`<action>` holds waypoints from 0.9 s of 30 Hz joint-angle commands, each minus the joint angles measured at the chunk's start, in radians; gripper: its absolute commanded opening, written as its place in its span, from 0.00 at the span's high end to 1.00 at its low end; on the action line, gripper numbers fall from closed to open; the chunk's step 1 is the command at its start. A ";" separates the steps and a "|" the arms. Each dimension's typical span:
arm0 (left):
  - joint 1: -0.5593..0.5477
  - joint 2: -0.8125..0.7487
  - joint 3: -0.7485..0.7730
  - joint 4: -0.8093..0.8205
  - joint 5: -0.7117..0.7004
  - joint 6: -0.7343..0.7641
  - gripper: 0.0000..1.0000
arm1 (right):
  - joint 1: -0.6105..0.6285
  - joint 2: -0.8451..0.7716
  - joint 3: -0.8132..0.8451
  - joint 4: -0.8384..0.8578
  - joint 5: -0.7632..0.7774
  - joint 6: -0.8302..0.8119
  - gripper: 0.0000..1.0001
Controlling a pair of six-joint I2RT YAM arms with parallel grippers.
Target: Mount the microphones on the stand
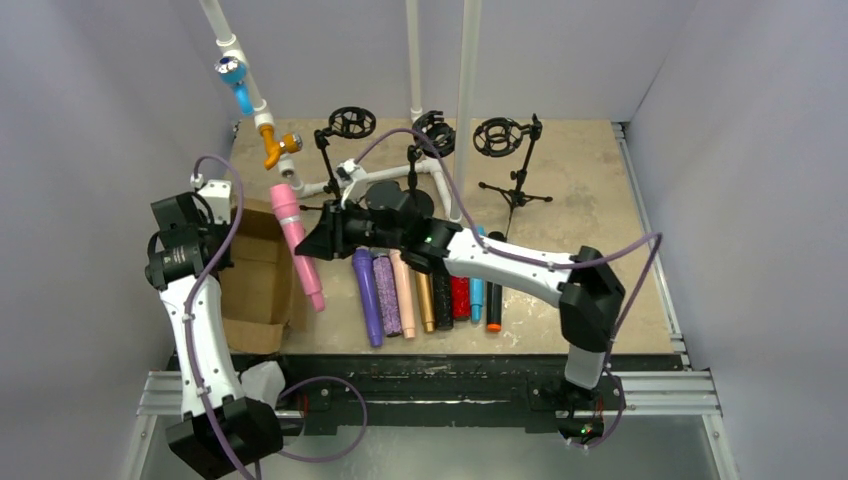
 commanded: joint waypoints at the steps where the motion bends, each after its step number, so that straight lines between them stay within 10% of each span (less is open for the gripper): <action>1: 0.065 0.074 0.019 0.190 -0.156 0.124 1.00 | -0.027 -0.171 -0.121 -0.086 0.056 -0.089 1.00; 9: 0.075 0.211 0.034 0.372 -0.209 0.176 1.00 | -0.124 -0.319 -0.381 -0.265 0.200 -0.122 1.00; 18: 0.103 0.260 0.138 0.230 -0.008 0.130 0.20 | -0.151 -0.291 -0.487 -0.308 0.312 -0.124 1.00; 27: 0.108 0.185 0.339 -0.166 0.371 0.143 0.05 | -0.165 -0.212 -0.499 -0.307 0.386 -0.110 1.00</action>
